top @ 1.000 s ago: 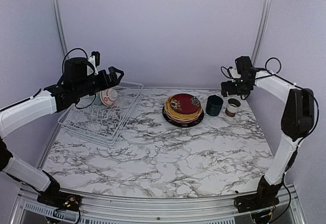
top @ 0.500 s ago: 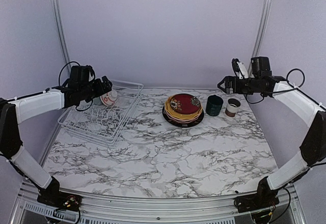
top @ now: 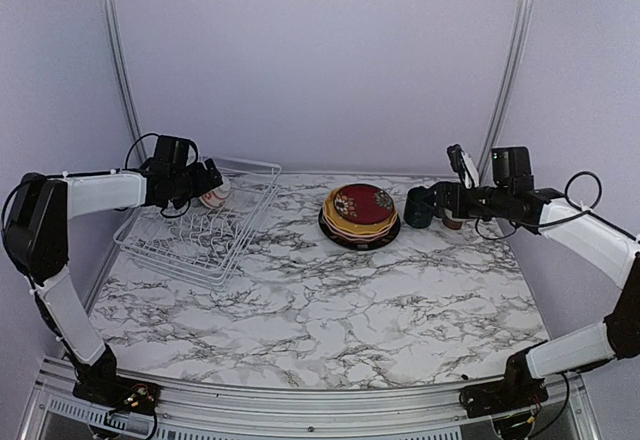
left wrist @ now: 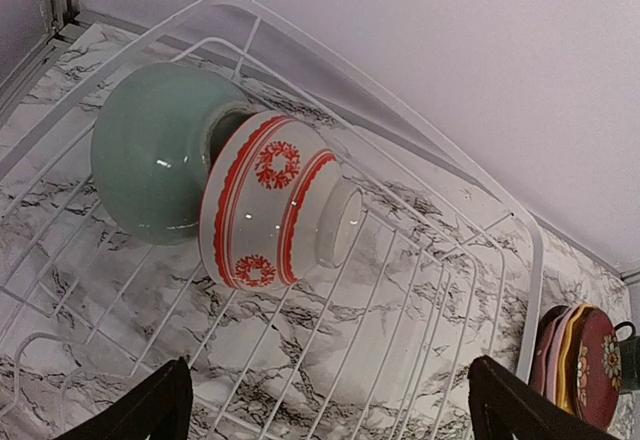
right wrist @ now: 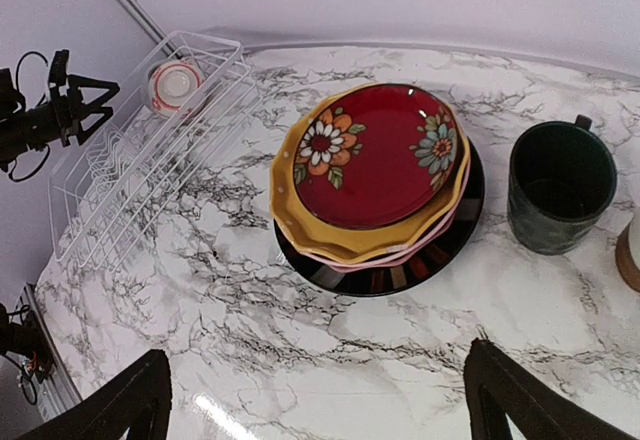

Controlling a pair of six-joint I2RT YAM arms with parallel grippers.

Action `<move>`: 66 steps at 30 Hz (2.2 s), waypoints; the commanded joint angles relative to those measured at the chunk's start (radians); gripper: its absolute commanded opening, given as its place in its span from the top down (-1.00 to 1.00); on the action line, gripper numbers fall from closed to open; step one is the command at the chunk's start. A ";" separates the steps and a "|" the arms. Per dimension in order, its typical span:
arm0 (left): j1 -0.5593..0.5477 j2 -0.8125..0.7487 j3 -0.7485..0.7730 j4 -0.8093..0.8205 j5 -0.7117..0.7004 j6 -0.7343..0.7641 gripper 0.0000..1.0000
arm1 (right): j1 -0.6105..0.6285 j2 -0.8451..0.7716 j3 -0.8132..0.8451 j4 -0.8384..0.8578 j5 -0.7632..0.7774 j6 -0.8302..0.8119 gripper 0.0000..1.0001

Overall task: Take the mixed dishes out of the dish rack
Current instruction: Grab the bowl from the dish rack.

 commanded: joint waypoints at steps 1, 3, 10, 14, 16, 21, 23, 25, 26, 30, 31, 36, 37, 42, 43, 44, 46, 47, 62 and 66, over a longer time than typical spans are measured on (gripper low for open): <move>0.018 0.054 0.034 0.015 -0.002 -0.010 -0.98 | 0.039 -0.026 -0.056 0.091 -0.029 0.036 -0.97; 0.019 0.076 0.044 0.023 0.000 0.006 -0.98 | 0.051 -0.037 -0.082 0.111 -0.038 0.043 -0.97; 0.025 0.155 0.102 0.031 0.010 0.041 -0.98 | 0.064 -0.068 -0.131 0.152 -0.049 0.060 -0.97; 0.033 0.197 0.137 0.029 0.003 0.049 -0.98 | 0.064 -0.068 -0.145 0.164 -0.051 0.060 -0.97; 0.038 0.215 0.147 0.035 0.001 0.048 -0.98 | 0.065 -0.065 -0.151 0.168 -0.053 0.059 -0.97; 0.046 0.265 0.183 0.030 0.002 0.048 -0.98 | 0.064 -0.061 -0.160 0.177 -0.054 0.055 -0.97; 0.049 0.287 0.203 0.021 0.002 0.046 -0.98 | 0.064 -0.056 -0.163 0.175 -0.046 0.050 -0.97; 0.049 0.302 0.211 0.028 0.006 0.047 -0.98 | 0.064 -0.050 -0.167 0.178 -0.046 0.051 -0.97; 0.049 0.310 0.216 0.028 0.004 0.047 -0.98 | 0.065 -0.048 -0.169 0.182 -0.048 0.051 -0.97; 0.052 0.339 0.239 0.033 -0.006 0.057 -0.98 | 0.064 -0.043 -0.175 0.184 -0.049 0.047 -0.97; 0.053 0.349 0.247 0.029 -0.013 0.057 -0.98 | 0.064 -0.041 -0.175 0.183 -0.050 0.045 -0.97; 0.062 0.380 0.277 0.029 -0.003 0.042 -0.98 | 0.063 -0.033 -0.173 0.185 -0.046 0.041 -0.97; 0.063 0.388 0.283 0.029 -0.001 0.042 -0.98 | 0.064 -0.032 -0.172 0.185 -0.047 0.041 -0.97; 0.064 0.420 0.306 0.035 0.022 0.035 -0.98 | 0.065 -0.025 -0.171 0.187 -0.049 0.041 -0.97; 0.064 0.423 0.305 0.039 0.028 0.035 -0.96 | 0.065 -0.024 -0.170 0.188 -0.049 0.042 -0.97; 0.064 0.426 0.305 0.045 0.033 0.033 -0.91 | 0.065 -0.024 -0.172 0.187 -0.049 0.041 -0.97; 0.064 0.429 0.303 0.046 0.044 0.031 -0.84 | 0.064 -0.024 -0.174 0.188 -0.048 0.042 -0.97; 0.065 0.430 0.302 0.046 0.046 0.030 -0.81 | 0.064 -0.023 -0.173 0.188 -0.048 0.041 -0.97; 0.066 0.380 0.251 0.137 0.121 0.009 -0.06 | 0.064 -0.022 -0.166 0.185 -0.056 0.040 -0.96; 0.066 0.337 0.219 0.172 0.130 -0.001 0.01 | 0.065 -0.024 -0.159 0.185 -0.059 0.044 -0.96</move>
